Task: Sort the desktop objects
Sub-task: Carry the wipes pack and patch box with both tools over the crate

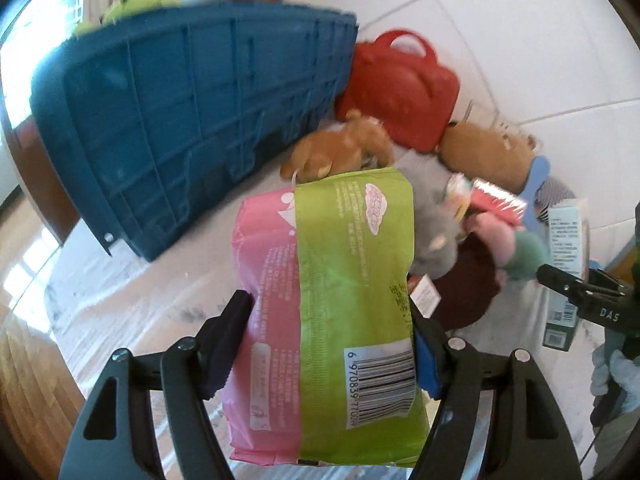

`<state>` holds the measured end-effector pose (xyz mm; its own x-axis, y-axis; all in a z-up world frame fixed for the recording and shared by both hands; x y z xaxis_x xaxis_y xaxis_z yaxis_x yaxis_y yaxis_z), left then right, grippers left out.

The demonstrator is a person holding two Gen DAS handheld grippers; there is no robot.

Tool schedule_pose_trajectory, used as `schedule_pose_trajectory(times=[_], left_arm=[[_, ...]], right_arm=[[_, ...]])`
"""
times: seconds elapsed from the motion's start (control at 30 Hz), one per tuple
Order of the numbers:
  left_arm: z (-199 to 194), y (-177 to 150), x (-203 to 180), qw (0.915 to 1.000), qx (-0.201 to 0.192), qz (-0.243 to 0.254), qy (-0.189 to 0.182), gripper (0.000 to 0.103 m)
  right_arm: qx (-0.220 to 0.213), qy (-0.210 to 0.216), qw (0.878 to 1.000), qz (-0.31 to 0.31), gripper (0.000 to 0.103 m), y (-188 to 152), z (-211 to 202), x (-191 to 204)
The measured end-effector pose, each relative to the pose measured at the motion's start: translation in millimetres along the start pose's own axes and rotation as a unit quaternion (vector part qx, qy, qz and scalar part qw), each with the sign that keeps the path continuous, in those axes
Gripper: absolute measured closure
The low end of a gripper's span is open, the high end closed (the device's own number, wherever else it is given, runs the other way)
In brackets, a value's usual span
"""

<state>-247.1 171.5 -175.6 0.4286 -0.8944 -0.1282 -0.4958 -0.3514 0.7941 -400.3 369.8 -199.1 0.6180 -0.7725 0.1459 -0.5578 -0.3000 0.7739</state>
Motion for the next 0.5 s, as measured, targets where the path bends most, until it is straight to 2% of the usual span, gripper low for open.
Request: schedule_pose_trajectory(times=[0.23, 0.5], left_arm=[[-59.7, 25.7, -2.8, 0.9984, -0.056, 0.003, -0.003, 0.032], [-113.6, 52.0, 25.2, 0.9946, -0.103, 0.01, 0.001, 0.032]], right_arm=[[-0.052, 0.035, 0.998, -0.022, 0.021, 31.9, -41.8, 48.2], [-0.101, 0.073, 0.991, -0.05, 0.021, 60.7, -83.8, 119.2]])
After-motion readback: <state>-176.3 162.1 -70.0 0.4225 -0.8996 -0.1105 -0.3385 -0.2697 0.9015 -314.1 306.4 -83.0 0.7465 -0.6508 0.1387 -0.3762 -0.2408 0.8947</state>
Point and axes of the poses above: each gripper's, at about its wrist camera, not at the fingertips, and z roughly the way its jaws point, x to its left, y to its top, the point moved 2 cm from there along z, roughly the way its jaws point, and after that the axes turned 11 degrees about -x, right-handed, at the moved point
